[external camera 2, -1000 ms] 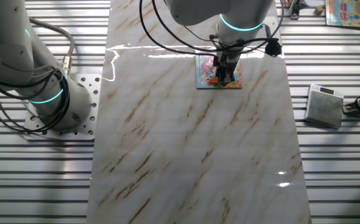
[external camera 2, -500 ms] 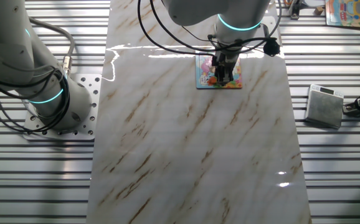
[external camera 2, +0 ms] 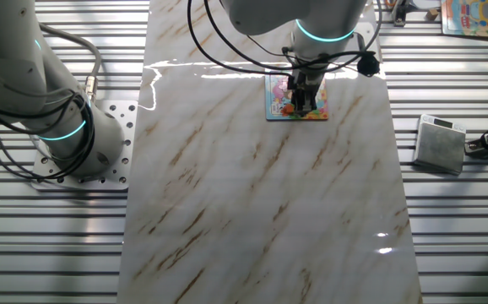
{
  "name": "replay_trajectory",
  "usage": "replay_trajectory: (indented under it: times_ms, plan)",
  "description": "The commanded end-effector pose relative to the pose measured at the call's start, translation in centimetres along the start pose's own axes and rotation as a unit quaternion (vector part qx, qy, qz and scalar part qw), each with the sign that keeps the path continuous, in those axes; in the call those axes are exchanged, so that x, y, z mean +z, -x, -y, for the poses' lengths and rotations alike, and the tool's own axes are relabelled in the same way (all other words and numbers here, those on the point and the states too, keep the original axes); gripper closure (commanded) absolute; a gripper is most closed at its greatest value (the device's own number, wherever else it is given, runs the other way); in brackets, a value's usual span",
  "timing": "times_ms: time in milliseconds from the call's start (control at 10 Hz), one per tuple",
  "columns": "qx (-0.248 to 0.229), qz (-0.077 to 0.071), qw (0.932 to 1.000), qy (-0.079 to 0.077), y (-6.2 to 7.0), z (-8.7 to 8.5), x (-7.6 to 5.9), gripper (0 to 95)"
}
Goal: Assemble one piece of a puzzle
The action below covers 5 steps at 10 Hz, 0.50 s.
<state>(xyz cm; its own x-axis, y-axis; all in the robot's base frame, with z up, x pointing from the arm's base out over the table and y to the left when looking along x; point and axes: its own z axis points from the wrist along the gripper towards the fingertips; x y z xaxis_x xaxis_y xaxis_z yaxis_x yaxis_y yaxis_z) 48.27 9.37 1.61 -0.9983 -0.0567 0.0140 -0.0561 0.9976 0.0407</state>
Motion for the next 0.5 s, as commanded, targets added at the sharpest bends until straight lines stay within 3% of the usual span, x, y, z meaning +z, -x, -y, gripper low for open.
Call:
replay_trajectory:
  times_ms: [100,500]
  plan:
    - [0.001,0.001,1.0,-0.001,-0.17,0.01,0.07,95.0]
    - [0.0,0.002,1.0,0.0,-0.29,0.01,0.16,95.0]
